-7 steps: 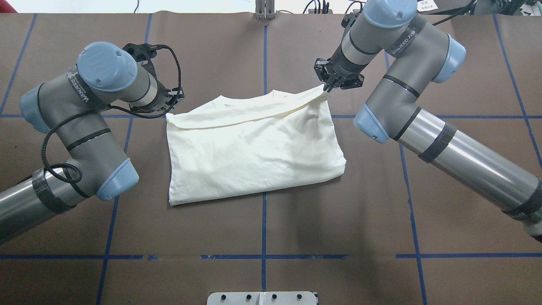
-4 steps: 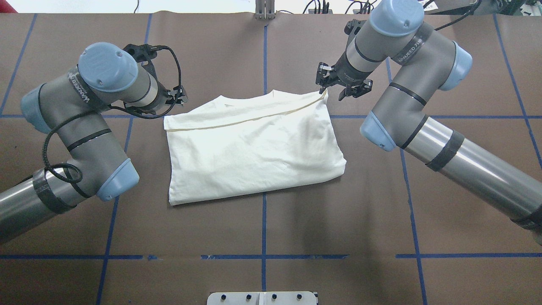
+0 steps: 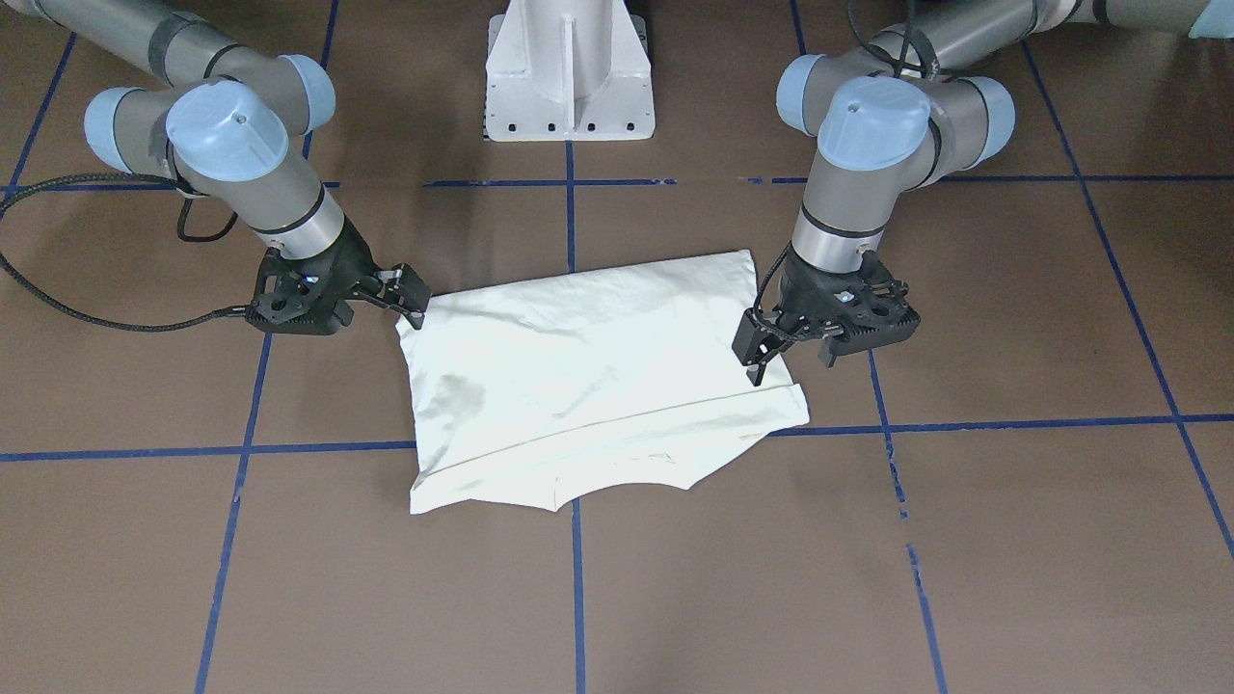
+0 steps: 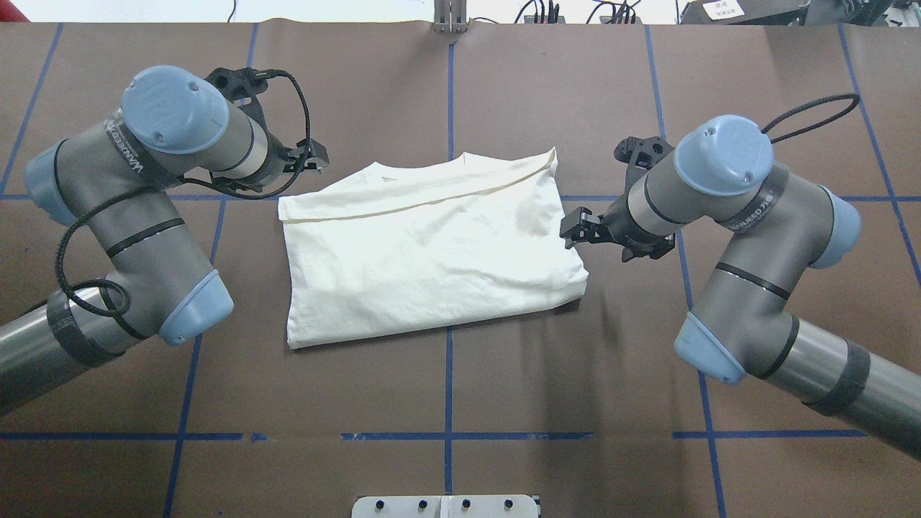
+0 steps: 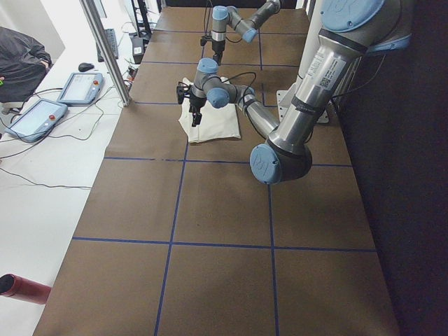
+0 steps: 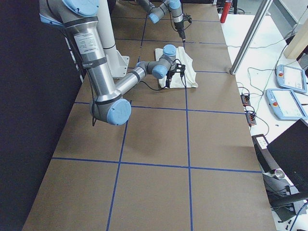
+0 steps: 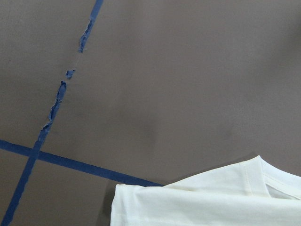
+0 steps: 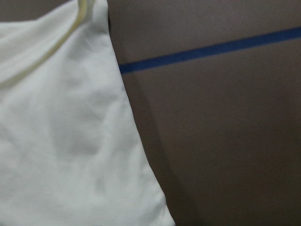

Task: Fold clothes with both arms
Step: 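Grasp the folded shirt's corner with the right gripper and drag it toward the robot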

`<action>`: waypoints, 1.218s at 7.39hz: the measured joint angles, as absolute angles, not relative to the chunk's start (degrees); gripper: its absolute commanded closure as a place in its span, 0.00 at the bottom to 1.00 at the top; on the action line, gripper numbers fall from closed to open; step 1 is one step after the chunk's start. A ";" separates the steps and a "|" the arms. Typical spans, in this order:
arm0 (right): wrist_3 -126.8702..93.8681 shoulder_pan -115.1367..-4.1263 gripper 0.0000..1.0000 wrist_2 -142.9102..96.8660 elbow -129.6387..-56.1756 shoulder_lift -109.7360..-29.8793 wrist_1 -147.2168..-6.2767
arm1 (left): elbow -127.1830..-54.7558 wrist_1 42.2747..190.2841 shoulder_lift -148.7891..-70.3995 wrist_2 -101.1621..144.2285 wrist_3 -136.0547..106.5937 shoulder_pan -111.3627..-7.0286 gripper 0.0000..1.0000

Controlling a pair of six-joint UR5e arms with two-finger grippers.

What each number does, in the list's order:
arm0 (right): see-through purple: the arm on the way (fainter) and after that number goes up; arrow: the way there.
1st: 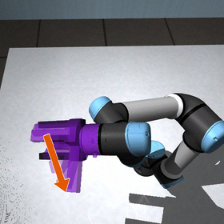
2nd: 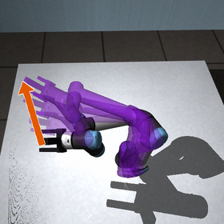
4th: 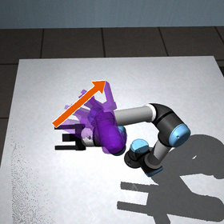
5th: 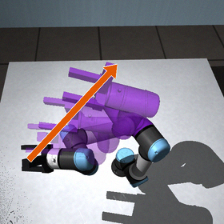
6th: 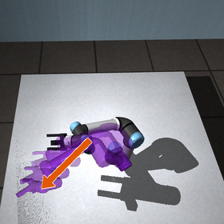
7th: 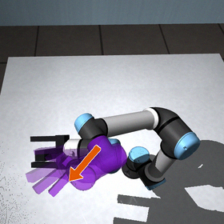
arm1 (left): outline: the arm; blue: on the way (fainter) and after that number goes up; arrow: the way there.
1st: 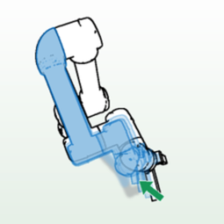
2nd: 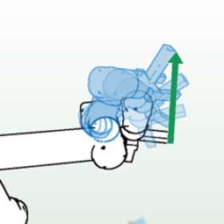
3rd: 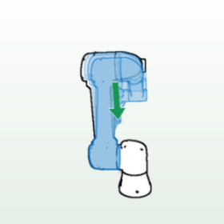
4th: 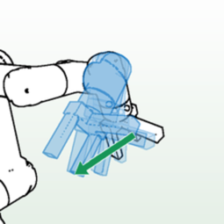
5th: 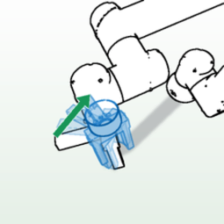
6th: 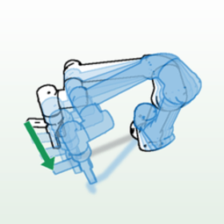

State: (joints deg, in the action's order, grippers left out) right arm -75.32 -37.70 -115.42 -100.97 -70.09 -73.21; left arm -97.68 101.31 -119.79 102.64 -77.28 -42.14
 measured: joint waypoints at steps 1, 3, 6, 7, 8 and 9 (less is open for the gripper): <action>-75.24 -35.59 0.00 -114.15 -101.06 -71.16 -73.20 | -98.15 101.34 -119.66 102.58 -77.78 -41.88 0.00; -74.71 -33.92 0.06 -112.67 -99.72 -70.53 -73.12 | -98.39 101.41 -119.54 102.48 -78.16 -41.55 0.00; -74.57 -33.68 0.76 -112.34 -96.80 -67.50 -73.09 | -98.41 101.43 -119.28 102.14 -78.14 -41.43 0.00; -74.50 -33.67 1.00 -112.33 -96.42 -67.27 -73.11 | -98.40 101.43 -119.10 102.03 -78.12 -41.41 0.00; -74.46 -33.64 1.00 -112.34 -96.18 -67.16 -73.11 | -98.35 101.43 -118.94 101.95 -78.10 -41.35 0.00; -74.47 -33.61 1.00 -112.38 -96.10 -66.72 -73.09 | -98.33 101.43 -118.78 101.85 -78.11 -41.15 0.00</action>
State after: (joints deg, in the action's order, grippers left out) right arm -74.47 -33.61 -112.38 -96.10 -66.72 -73.09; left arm -98.33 101.43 -118.78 101.85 -78.11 -41.15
